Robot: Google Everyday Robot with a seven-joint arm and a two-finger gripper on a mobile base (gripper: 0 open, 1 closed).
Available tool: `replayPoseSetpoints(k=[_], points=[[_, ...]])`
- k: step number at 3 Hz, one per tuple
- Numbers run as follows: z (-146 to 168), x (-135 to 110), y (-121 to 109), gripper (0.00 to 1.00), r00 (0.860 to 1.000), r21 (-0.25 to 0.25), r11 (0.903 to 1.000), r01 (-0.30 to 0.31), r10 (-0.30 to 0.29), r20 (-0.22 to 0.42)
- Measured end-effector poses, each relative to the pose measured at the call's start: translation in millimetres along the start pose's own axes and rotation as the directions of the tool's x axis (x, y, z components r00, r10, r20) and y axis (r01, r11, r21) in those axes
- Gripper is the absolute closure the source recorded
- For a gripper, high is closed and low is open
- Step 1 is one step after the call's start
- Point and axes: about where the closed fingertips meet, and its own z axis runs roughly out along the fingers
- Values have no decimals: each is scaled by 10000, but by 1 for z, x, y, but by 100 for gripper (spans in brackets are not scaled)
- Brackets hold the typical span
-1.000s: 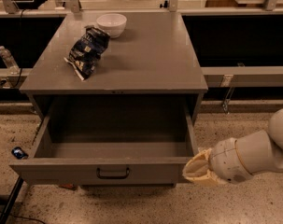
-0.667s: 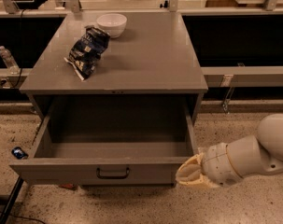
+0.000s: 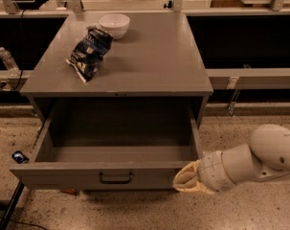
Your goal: Close top drawer
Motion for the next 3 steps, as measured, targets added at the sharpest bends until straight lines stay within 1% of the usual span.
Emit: replayPoseSetpoints(k=[2,3], points=[[33,11,-32,100,9960,-74,9967,814,-811,372],[56,17,-62,100,9860,-200,9877,1552,-1536,654]])
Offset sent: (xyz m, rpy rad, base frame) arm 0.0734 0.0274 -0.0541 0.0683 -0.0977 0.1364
